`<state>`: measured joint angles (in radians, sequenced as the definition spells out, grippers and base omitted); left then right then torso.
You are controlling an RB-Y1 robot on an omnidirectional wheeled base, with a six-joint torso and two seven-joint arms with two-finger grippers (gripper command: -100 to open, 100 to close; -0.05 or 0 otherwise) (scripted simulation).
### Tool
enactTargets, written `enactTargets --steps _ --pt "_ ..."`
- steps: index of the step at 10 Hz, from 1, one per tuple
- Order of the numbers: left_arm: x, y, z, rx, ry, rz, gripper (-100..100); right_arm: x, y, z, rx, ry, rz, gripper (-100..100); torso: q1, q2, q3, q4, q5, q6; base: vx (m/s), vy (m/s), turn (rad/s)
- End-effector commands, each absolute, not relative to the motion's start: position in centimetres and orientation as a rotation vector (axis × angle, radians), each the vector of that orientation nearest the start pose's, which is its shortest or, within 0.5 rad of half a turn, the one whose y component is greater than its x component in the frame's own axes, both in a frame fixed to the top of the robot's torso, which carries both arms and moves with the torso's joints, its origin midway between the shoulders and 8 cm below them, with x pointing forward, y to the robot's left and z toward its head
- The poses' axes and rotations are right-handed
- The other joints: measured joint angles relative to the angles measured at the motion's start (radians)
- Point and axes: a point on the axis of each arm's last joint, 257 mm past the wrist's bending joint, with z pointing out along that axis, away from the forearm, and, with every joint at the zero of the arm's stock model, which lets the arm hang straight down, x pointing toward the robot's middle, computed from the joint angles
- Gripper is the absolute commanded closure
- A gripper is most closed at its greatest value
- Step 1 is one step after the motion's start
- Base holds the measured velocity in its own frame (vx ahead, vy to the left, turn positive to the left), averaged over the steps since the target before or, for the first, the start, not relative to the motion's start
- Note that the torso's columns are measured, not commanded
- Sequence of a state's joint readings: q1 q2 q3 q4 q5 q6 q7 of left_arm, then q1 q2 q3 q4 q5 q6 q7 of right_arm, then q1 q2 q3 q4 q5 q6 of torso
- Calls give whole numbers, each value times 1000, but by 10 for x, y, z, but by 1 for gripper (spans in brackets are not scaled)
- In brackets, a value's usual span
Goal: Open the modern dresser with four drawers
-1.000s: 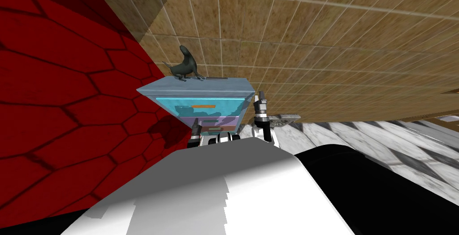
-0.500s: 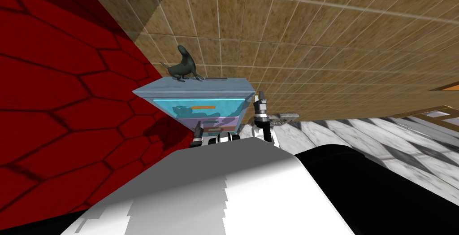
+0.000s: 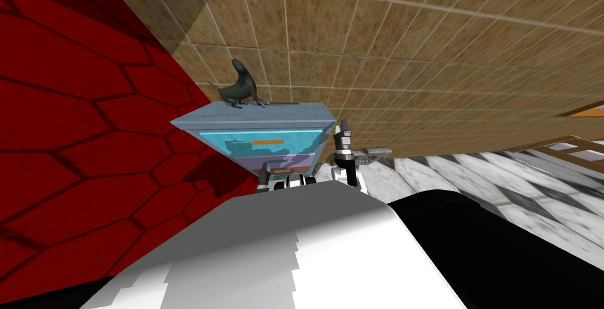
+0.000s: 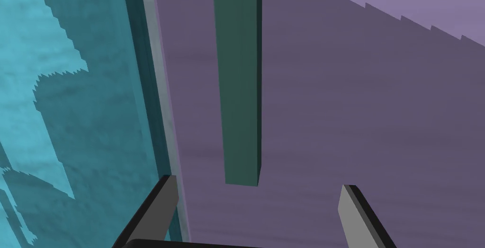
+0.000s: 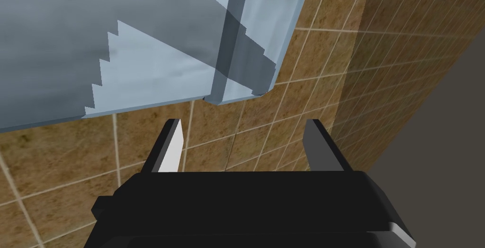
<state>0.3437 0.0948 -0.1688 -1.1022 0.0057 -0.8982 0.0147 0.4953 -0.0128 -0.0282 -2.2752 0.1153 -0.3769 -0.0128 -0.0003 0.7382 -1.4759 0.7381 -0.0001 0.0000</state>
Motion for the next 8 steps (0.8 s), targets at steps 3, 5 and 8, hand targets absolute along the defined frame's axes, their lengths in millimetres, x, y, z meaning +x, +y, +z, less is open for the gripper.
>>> enactTargets --steps 3,5,8 --pt "361 215 -370 -1101 1201 -1290 -100 365 -282 -1 681 764 1177 0 0 -1 -1 0 0 0 27 -4 -4" --pt "349 214 -376 -1100 1201 -1290 100 365 -282 -1 681 764 1177 0 0 0 0 0 0 0 -1 1 4" --pt "349 214 -371 -1096 1203 -1295 100 365 -282 -1 681 764 1178 0 1 3 2 0 1 0 -111 10 20"
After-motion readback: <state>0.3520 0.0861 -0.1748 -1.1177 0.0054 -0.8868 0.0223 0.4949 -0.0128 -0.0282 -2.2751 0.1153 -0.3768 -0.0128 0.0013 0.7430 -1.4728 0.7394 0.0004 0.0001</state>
